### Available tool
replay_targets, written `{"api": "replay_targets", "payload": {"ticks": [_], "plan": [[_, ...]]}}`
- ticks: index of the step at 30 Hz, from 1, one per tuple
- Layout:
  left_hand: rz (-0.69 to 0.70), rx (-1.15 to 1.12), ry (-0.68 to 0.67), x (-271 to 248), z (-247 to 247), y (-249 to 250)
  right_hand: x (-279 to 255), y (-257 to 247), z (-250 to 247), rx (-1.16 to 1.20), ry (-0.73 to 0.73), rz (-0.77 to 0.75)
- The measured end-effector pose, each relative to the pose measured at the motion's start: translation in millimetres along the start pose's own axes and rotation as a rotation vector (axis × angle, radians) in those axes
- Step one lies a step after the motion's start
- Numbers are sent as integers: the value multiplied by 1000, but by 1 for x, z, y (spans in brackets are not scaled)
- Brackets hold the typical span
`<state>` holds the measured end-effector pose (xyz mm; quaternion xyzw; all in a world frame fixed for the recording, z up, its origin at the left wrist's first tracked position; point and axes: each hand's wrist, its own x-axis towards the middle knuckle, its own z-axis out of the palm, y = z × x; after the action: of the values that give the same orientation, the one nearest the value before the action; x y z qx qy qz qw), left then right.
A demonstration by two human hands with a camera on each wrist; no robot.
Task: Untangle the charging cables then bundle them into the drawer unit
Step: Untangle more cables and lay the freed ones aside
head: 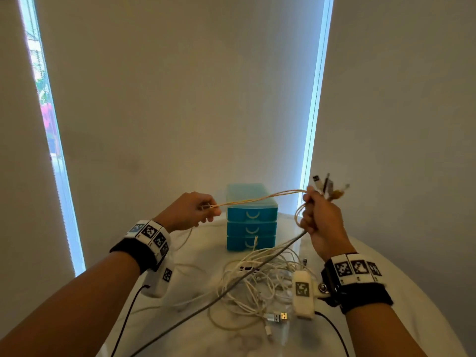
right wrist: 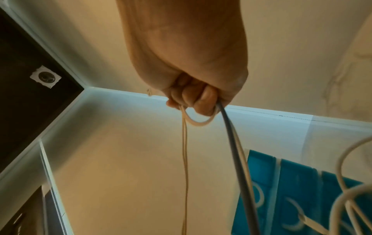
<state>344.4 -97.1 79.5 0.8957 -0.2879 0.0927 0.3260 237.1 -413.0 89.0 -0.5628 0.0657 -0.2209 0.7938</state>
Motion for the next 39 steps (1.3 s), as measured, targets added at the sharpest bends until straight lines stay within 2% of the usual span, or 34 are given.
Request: {"api": "replay_targets", "payload": {"ticks": [4,7,9,11,12,14,16,18,19,20,22,23,24,26,29,32,34,36,38,39], "plan": [[-107,-51,-4,-12,-13,-21,2,-1,-6,40,228,-1],[-204,253,-11,-14,-14,-22,2,0,-5,-16,390,2],[-324,432,-1,-14,-15,-19,4,-2,-6,-19,415,-11],[-394,449,-5,-16,-19,-13,6,-5,-5,-25,412,-27],[-446,364,31,-15,-22,-6,5,-5,-2,-49,404,-34],[-468,-53,179,-6,-27,19,4,-1,10,-108,322,-33],[-349,-461,329,10,-35,55,-3,6,28,-181,156,-7],[-173,-480,308,27,-49,84,-4,9,38,-246,88,10],[-106,-379,261,33,-55,88,-1,10,37,-261,106,-8],[-90,-156,216,38,-62,82,1,9,34,-248,157,-32],[-202,527,202,38,-80,55,5,6,23,-221,262,-63],[-320,754,166,34,-87,35,8,6,19,-241,281,-72],[-433,874,94,28,-91,17,7,8,17,-284,269,-81],[-623,914,-57,16,-88,-13,0,13,22,-321,172,-88],[-749,849,-144,6,-69,-28,-9,21,32,-195,33,-28],[-692,859,-142,4,-59,-10,-15,25,40,-77,-45,-18],[-509,816,-81,6,-56,12,-18,24,46,25,-96,-19],[-262,477,-101,10,-44,42,-22,20,55,151,-155,-4],[-103,58,-274,7,-22,79,-26,14,64,246,-219,7],[-71,-67,-363,4,-10,93,-28,10,68,277,-247,6]]}}
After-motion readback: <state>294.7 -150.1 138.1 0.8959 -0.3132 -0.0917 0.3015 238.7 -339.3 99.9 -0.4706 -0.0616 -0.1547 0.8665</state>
